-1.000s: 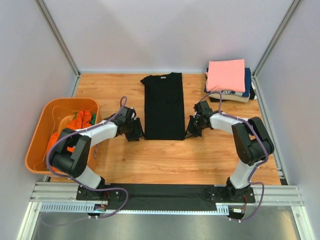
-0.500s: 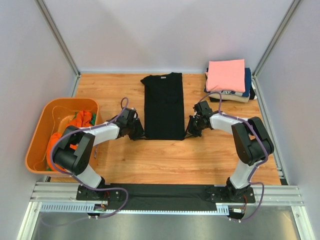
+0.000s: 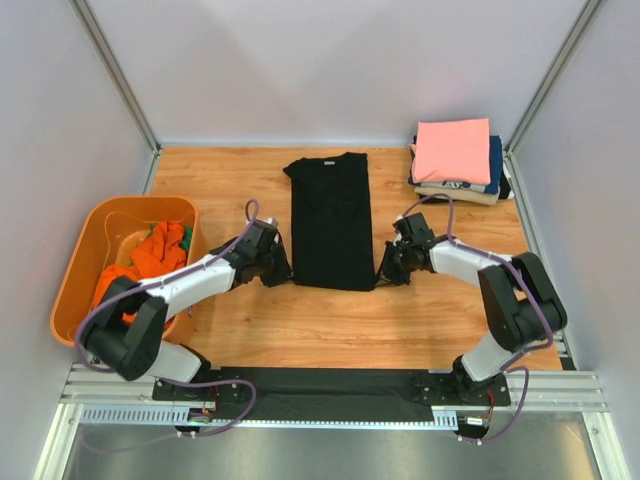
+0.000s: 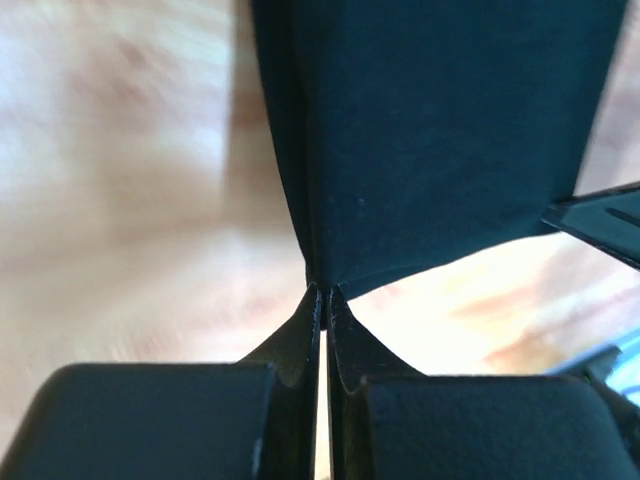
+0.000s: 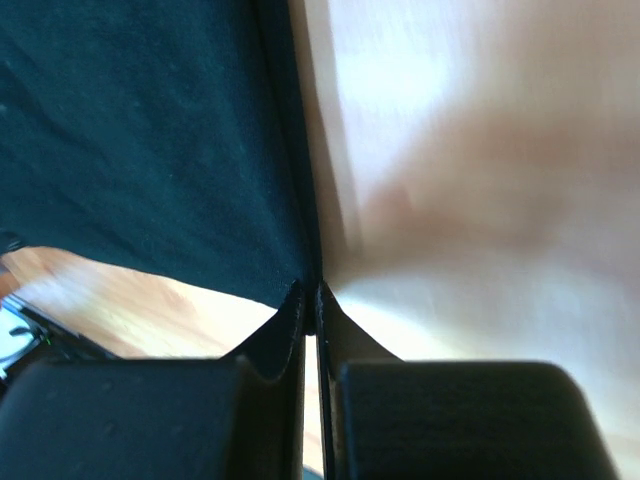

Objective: Fold and stack the t-shirts
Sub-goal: Fold the tshirt

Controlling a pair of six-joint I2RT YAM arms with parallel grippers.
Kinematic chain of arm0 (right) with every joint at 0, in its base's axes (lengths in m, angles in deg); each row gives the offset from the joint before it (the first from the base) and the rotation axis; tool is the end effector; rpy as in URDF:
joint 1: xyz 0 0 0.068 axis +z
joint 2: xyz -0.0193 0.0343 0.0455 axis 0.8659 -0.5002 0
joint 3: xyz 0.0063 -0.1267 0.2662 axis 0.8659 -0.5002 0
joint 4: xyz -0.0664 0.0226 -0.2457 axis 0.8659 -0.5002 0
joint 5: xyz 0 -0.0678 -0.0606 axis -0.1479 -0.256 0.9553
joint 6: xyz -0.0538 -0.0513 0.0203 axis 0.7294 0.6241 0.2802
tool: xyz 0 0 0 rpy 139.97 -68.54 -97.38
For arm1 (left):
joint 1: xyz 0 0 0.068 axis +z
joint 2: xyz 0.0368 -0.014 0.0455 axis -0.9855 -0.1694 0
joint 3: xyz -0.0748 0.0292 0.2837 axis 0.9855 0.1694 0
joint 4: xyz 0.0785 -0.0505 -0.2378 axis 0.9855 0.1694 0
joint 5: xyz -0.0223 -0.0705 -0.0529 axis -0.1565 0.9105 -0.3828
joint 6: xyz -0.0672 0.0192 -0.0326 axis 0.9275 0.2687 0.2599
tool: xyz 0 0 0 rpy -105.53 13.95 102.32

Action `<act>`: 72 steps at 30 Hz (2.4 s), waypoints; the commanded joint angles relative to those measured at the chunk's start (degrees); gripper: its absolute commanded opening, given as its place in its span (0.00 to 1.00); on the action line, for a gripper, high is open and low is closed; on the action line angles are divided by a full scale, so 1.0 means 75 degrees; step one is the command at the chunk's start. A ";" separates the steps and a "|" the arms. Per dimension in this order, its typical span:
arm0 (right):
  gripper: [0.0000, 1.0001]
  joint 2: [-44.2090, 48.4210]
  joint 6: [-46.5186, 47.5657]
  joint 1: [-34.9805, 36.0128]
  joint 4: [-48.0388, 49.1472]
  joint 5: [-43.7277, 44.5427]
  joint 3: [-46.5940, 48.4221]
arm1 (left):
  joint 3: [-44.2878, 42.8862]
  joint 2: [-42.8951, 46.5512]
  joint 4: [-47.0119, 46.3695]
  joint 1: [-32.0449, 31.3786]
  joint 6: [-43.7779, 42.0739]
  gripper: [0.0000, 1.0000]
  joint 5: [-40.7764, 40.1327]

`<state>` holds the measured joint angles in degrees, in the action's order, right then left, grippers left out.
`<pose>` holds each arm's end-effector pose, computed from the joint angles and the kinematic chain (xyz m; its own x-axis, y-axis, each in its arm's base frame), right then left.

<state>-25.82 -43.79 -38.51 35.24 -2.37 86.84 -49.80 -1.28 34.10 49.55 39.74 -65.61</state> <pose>0.2727 0.1324 0.1445 -0.9710 0.1969 -0.1354 0.1051 0.8607 0.4982 0.2433 -0.1551 0.1766 -0.8879 -0.3371 -0.3130 -0.1340 0.8405 -0.5250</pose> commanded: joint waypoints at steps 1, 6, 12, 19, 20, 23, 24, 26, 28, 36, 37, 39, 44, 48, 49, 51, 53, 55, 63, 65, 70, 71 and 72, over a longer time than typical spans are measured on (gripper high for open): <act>0.00 0.1382 -0.0093 0.0055 -0.0448 0.0232 -0.0421 | 0.0042 0.1146 0.1048 -0.0488 0.0473 0.00 -0.0440; 0.00 0.3678 -0.0316 0.0206 -0.2158 0.0701 -0.0738 | -0.0005 0.2693 0.2744 -0.1739 0.1060 0.00 -0.1306; 0.00 0.5849 -0.1099 0.1258 -0.4034 0.1193 -0.0843 | 0.0135 0.4042 0.4178 -0.2867 0.1716 0.00 -0.1449; 0.00 0.6522 -0.1700 0.2117 -0.4924 0.1977 -0.0074 | -0.0985 0.4502 0.5420 -0.3302 0.1743 0.00 -0.2113; 0.00 0.6417 -0.1606 0.2117 -0.5042 0.2431 0.0196 | -0.1210 0.4467 0.5711 -0.3290 0.1625 0.00 -0.2326; 0.00 0.5750 -0.1115 0.2059 -0.5359 0.3124 0.1169 | -0.2077 0.4128 0.6099 -0.2871 0.1039 0.00 -0.2691; 0.00 0.5342 -0.1009 0.1943 -0.5452 0.3197 0.1392 | -0.2439 0.3883 0.6147 -0.2705 0.0713 0.00 -0.2633; 0.00 0.4976 -0.0669 0.1778 -0.5453 0.3302 0.1991 | -0.2722 0.3600 0.6160 -0.2157 0.0441 0.00 -0.2352; 0.00 0.4495 -0.0458 0.1450 -0.5384 0.3303 0.2330 | -0.3039 0.3214 0.6066 -0.1815 0.0090 0.00 -0.2025; 0.00 0.2527 0.0409 0.0466 -0.4739 0.2916 0.3677 | -0.4373 0.1398 0.5457 -0.0490 -0.0918 0.00 -0.1461; 0.00 0.2328 0.0468 0.0372 -0.4622 0.2626 0.3796 | -0.4515 0.1210 0.5410 -0.0373 -0.0966 0.00 -0.1333; 0.00 0.1800 0.0655 0.0138 -0.4540 0.2448 0.4204 | -0.4889 0.0683 0.5269 -0.0056 -0.1094 0.00 -0.1203; 0.00 0.0525 0.1019 -0.0308 -0.4411 0.2097 0.5061 | -0.5465 -0.0511 0.4942 0.0541 -0.1282 0.00 -0.0735; 0.00 -0.0426 0.1148 -0.0577 -0.4340 0.1815 0.5706 | -0.6062 -0.1473 0.4824 0.0940 -0.1388 0.00 -0.0430; 0.00 -0.0625 0.1160 -0.0601 -0.4317 0.1780 0.5823 | -0.6180 -0.1672 0.4824 0.0999 -0.1400 0.00 -0.0383; 0.00 -0.1165 0.1183 -0.0671 -0.4247 0.1651 0.6163 | -0.6530 -0.2291 0.4753 0.1151 -0.1493 0.00 -0.0254; 0.00 -0.1667 0.1195 -0.0695 -0.4153 0.1523 0.6443 | -0.6800 -0.2901 0.4765 0.1256 -0.1563 0.00 -0.0219; 0.00 -0.1997 0.1161 -0.0765 -0.4082 0.1452 0.6655 | -0.7152 -0.3278 0.4753 0.1327 -0.1622 0.00 -0.0160; 0.00 -0.3930 0.1031 -0.0964 -0.3848 0.1042 0.8270 | -0.8814 -0.5446 0.4777 0.1901 -0.2137 0.00 0.0285; 0.13 -0.4491 0.1066 -0.1023 -0.3941 0.0820 0.8775 | -0.9237 -0.5937 0.4800 0.2042 -0.2254 0.15 0.0671; 0.56 -0.4929 0.1313 -0.1152 -0.4948 0.0829 1.0054 | -1.0809 -0.6257 0.5690 0.2101 -0.2501 0.52 0.0871; 0.59 -0.4534 0.1313 -0.1141 -0.4973 0.1004 0.9857 | -1.0810 -0.5978 0.5691 0.2089 -0.2536 0.53 0.0883; 0.59 -0.4240 0.1289 -0.1106 -0.4822 0.1087 0.9600 | -1.0636 -0.5789 0.5702 0.2089 -0.2583 0.55 0.0825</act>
<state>-63.45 -35.27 -46.73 1.71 4.69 157.92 -127.13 -50.16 73.71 65.90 22.89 -61.19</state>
